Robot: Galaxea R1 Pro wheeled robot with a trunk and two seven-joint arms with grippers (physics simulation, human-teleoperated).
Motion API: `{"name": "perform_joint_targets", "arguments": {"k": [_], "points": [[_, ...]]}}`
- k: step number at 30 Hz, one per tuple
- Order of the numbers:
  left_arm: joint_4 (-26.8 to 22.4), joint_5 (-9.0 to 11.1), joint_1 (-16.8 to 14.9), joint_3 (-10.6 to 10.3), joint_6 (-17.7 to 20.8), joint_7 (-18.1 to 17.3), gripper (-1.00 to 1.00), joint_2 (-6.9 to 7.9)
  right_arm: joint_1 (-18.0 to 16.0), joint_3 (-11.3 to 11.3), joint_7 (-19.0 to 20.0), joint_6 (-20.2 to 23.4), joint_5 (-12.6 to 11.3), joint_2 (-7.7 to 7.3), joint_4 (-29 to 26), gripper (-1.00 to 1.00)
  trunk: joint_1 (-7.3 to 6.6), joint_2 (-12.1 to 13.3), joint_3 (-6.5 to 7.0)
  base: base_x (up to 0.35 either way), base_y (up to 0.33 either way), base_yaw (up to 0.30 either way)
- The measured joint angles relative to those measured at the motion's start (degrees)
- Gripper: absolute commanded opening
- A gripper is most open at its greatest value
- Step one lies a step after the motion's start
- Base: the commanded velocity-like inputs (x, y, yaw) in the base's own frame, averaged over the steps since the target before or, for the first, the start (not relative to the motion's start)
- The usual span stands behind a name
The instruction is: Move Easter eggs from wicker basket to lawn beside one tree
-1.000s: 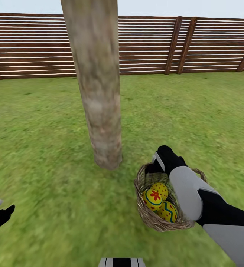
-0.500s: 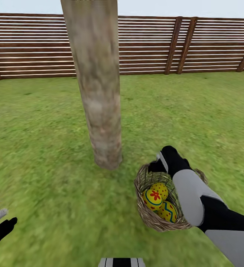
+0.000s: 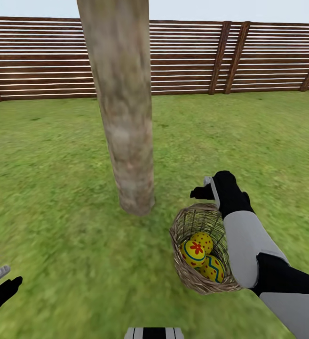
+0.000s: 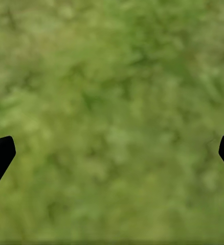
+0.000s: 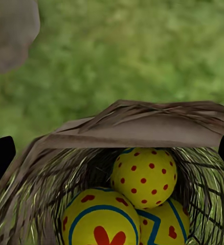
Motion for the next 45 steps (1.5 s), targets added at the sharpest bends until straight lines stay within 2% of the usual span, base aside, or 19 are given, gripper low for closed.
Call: {"name": "perform_joint_targets", "arguments": {"k": [13, 23, 36, 45], "points": [[-0.1, 0.2, 0.0, 0.0, 0.0, 0.0, 1.0, 0.0, 0.0, -0.3, 0.1, 0.0, -0.1, -0.07, -3.2, 1.0, 0.01, 0.0, 0.0, -0.04, 0.0, 0.0], [-0.1, 0.2, 0.0, 0.0, -0.1, 0.0, 1.0, 0.0, 0.1, -0.3, 0.3, 0.0, -0.4, 0.04, -12.9, 1.0, 0.02, 0.0, 0.0, -0.066, -0.035, 0.0], [-1.0, 0.2, 0.0, 0.0, -0.6, 0.0, 1.0, -0.08, 0.1, -0.4, 0.3, 0.0, -0.4, -0.03, -13.8, 1.0, 0.0, 0.0, 0.0, -0.029, -0.05, 0.0], [-1.5, 0.2, 0.0, 0.0, -0.8, 0.0, 1.0, -0.09, 0.1, -0.6, 0.3, 0.0, -0.4, -0.08, -13.8, 1.0, 0.0, 0.0, 0.0, -0.001, -0.229, 0.0]]}}
